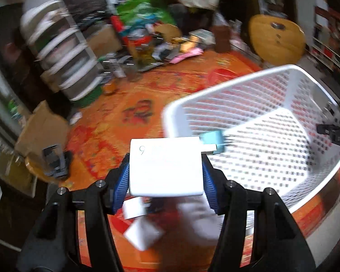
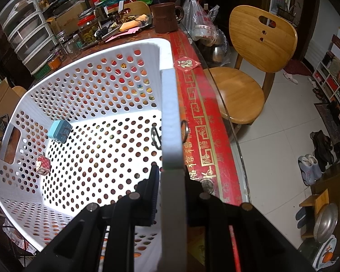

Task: Organize rigid objects
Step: 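Carry the large white charger into the basket and open the left tool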

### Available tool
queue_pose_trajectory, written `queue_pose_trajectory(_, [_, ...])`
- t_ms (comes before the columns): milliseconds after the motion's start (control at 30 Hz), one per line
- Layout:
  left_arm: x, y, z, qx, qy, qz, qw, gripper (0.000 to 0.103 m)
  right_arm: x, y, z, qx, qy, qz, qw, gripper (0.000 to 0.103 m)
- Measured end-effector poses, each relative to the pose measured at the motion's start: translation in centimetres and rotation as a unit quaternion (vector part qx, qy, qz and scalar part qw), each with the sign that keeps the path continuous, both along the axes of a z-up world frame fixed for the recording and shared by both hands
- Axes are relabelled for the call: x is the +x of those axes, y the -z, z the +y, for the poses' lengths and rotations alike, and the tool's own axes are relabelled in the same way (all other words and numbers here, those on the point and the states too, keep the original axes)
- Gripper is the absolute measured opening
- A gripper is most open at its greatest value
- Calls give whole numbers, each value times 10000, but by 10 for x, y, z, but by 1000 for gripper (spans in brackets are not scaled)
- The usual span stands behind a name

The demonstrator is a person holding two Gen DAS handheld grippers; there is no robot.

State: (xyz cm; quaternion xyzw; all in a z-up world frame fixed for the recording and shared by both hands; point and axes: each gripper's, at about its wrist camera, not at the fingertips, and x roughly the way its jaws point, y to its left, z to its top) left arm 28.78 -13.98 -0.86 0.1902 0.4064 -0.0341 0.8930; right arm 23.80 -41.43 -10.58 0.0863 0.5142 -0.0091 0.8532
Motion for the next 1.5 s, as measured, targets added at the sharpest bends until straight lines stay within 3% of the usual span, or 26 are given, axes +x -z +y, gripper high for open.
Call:
queue_pose_trajectory(200, [20, 32, -60, 73, 483, 709, 9963, 55, 0, 0, 0, 0, -12, 1, 10000, 16])
queue_pose_trajectory(467, [40, 65, -89, 163, 736, 1278, 9889, 55, 1, 0, 1, 18, -20, -2, 10000, 16])
queue_pose_trajectory(667, [50, 85, -86, 231, 669, 1525, 9858, 54, 1, 0, 2, 19, -26, -6, 10000, 16])
queue_pose_trajectory(1000, [53, 90, -84, 285, 625, 1608, 9846, 55, 1, 0, 2, 10, -27, 1, 10000, 16])
queue_pose_trajectory(1100, [51, 88, -84, 333, 671, 1539, 9852, 59, 1, 0, 2, 11, -24, 3, 10000, 16])
queue_pose_trajectory(1200, [48, 81, -84, 470, 690, 1312, 9878, 78, 1, 0, 2, 11, -26, 10, 10000, 16])
queue_pose_trajectory(1300, [45, 66, -75, 219, 674, 1229, 9899, 80, 0, 0, 3, -17, -36, 7, 10000, 16])
queue_pose_trajectory(1500, [13, -10, -23, -430, 683, 496, 9955, 81, -1, 0, 3, -24, 0, -2, 10000, 16])
